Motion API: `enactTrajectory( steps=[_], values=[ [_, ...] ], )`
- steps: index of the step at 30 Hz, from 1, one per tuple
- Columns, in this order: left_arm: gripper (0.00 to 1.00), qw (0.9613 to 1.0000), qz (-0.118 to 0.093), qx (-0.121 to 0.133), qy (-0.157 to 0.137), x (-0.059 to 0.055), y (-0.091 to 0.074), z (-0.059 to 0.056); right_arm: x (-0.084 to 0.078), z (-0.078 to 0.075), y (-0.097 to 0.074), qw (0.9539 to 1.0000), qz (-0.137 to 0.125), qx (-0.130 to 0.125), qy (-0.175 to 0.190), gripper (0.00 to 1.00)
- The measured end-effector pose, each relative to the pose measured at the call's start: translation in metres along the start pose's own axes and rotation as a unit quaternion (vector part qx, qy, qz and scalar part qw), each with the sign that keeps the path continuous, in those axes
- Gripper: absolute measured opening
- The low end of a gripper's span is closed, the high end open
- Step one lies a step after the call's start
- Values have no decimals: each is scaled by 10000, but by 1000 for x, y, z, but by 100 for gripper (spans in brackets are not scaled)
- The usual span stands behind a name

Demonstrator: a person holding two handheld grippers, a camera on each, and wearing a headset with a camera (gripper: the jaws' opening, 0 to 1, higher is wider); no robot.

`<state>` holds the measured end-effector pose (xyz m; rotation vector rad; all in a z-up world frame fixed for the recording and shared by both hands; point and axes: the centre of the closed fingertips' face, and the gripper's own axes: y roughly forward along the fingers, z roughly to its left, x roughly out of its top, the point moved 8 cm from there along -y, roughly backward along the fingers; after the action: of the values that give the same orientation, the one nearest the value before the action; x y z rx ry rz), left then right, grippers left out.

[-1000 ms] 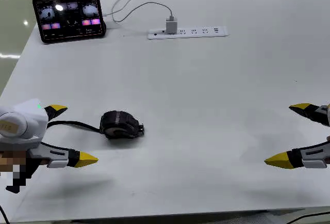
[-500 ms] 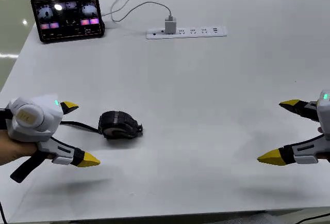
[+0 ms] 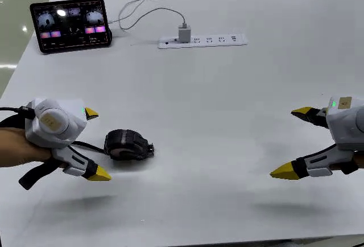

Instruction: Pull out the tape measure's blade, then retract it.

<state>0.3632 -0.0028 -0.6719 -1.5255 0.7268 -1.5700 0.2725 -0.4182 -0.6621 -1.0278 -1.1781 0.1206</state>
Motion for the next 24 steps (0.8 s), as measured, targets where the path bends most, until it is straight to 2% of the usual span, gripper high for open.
enactTrajectory(
  steps=[9, 17, 21, 24],
  values=[
    [85, 9994, 110, -208, 241, 10, 10, 0, 12, 0, 17, 9997, -43, 186, -138, 99],
    [77, 9983, 142, -372, 415, 24, 19, 4, 24, 1, 34, 9989, -94, 275, -368, 99],
    [70, 9984, 25, -490, 277, 32, 23, 4, 29, 4, 44, 9982, -167, 425, -376, 99],
    [67, 9980, 125, -467, 415, 33, 28, 4, 34, 5, 51, 9977, -187, 502, -426, 99]
  ],
)
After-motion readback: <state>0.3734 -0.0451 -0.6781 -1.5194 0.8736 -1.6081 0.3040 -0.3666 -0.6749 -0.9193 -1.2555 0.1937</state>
